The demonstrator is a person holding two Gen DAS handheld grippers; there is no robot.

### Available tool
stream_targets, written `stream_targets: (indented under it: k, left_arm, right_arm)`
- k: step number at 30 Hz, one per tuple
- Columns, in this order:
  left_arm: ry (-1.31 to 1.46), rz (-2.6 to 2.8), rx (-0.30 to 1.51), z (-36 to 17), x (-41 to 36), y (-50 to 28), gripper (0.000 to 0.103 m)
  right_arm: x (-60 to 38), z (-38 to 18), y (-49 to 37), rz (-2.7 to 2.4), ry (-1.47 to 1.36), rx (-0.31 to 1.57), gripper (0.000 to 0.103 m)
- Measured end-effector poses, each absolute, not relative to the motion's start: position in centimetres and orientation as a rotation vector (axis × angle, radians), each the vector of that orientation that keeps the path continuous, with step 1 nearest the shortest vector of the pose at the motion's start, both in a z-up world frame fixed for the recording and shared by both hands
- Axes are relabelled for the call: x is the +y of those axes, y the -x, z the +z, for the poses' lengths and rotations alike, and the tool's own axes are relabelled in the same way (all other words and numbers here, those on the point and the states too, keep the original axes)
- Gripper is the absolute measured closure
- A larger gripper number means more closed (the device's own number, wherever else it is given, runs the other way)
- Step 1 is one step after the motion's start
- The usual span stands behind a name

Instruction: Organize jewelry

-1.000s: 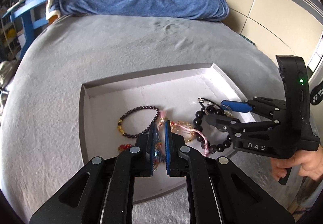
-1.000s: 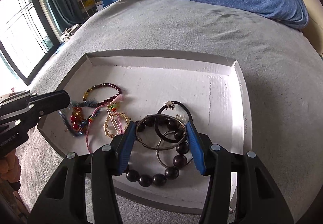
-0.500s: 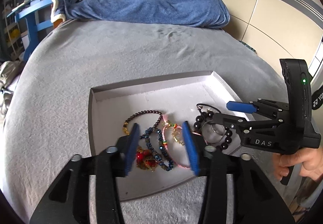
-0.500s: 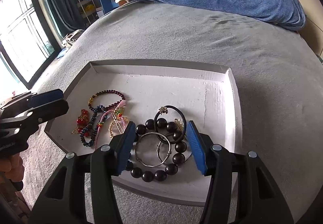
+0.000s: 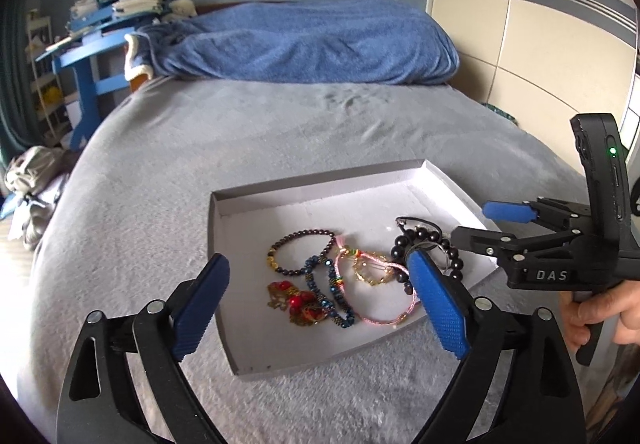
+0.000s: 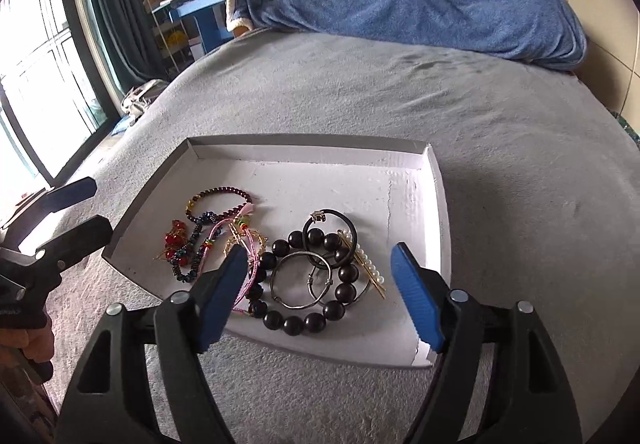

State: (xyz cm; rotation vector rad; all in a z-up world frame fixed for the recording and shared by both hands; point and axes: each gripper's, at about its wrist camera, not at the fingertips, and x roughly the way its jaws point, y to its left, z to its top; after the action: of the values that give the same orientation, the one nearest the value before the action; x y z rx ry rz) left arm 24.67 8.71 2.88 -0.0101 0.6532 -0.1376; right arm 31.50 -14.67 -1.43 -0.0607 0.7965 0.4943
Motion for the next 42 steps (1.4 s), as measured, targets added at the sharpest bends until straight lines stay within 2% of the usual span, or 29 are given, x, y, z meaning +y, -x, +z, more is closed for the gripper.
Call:
stream_targets:
  k: [20, 32, 42]
  left_arm:
    - [0.031, -0.062, 0.568, 0.3, 7.5, -18.9, 0.005]
    - [0.006, -0.033, 0.48, -1.3, 6.9, -16.3, 0.005]
    - [0.026, -0.024, 0.491, -1.5, 7.4, -16.4, 0.005]
  right_arm:
    - [-16.3, -2.2, -24.6, 0.441, 0.009, 0.565, 0.006]
    - [-17.4, -3.6, -21.5, 0.409, 0.018, 0.483, 0.006]
    - [-18.4, -3.6, -20.7, 0.404, -0.021, 0.463, 0.006]
